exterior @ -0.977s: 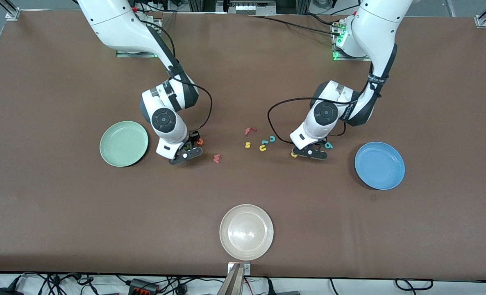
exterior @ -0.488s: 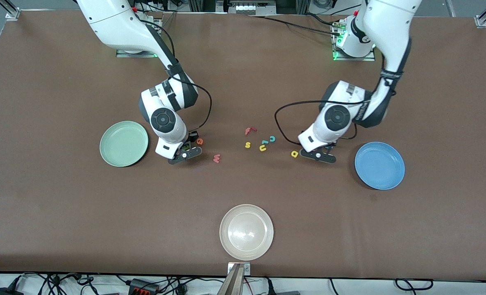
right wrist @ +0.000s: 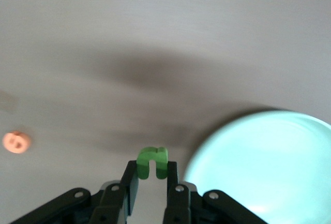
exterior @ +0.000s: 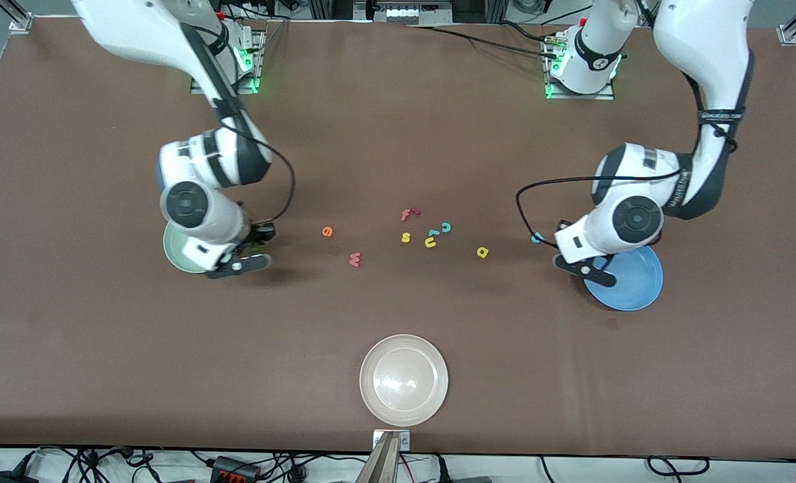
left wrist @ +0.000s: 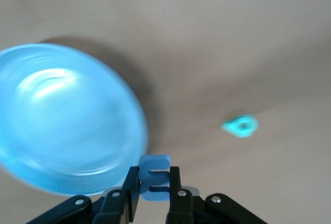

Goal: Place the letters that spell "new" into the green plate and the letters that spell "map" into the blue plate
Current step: 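Drop the n on the green plate while the left gripper drops the m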

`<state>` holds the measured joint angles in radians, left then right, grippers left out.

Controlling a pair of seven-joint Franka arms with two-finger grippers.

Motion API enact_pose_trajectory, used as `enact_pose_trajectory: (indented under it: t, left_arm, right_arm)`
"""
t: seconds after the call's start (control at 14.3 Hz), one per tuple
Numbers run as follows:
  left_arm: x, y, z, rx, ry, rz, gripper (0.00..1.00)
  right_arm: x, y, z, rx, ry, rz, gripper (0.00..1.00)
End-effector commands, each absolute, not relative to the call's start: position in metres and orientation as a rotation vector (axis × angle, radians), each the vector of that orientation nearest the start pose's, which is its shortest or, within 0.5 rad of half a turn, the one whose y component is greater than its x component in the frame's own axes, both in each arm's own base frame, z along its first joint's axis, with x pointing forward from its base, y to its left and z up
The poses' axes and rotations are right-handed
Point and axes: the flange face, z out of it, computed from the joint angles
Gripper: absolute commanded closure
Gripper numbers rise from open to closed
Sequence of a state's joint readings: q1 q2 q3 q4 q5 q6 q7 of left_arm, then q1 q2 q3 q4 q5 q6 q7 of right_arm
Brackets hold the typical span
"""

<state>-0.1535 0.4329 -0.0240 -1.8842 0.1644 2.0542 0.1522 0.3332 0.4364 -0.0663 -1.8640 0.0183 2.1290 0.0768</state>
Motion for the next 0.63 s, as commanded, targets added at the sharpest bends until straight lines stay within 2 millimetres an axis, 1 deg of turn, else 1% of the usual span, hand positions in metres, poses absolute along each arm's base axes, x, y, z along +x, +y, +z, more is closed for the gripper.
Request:
enact_pose_trajectory:
  t: [0.0,0.07,0.14,0.21,0.28,0.35,0.42,0.49,0.56]
  left_arm:
    - [0.602,-0.07,0.242,-2.889,0.719,0.38,0.87]
    - [0.605,-0.06,0.233,-2.896,0.741,0.36,0.87]
    - [0.607,-0.048,0.224,-2.902,0.758,0.342,0.87]
    - [0.608,-0.045,0.215,-2.904,0.777,0.332,0.86]
    - [0.607,-0.038,0.21,-2.911,0.763,0.333,0.74]
    - [0.607,-0.036,0.207,-2.916,0.758,0.326,0.64]
    - [0.606,-0.036,0.206,-2.917,0.759,0.329,0.19]
    - [0.606,-0.038,0.208,-2.917,0.764,0.33,0.0]
    - [0.606,-0.041,0.214,-2.917,0.766,0.331,0.0]
  right_arm:
    - [0.589,0.124,0.267,-3.163,-0.168,0.361,0.93]
    - [0.585,0.109,0.262,-3.166,-0.127,0.387,0.93]
    - [0.58,0.098,0.255,-3.167,-0.101,0.409,0.93]
    - [0.575,0.091,0.247,-3.165,-0.081,0.431,0.93]
    - [0.573,0.088,0.241,-3.165,-0.076,0.443,0.93]
    - [0.572,0.083,0.234,-3.164,-0.061,0.46,0.93]
    - [0.572,0.08,0.224,-3.164,-0.054,0.477,0.93]
    - [0.571,0.078,0.214,-3.165,-0.049,0.487,0.93]
    - [0.571,0.076,0.204,-3.166,-0.044,0.494,0.93]
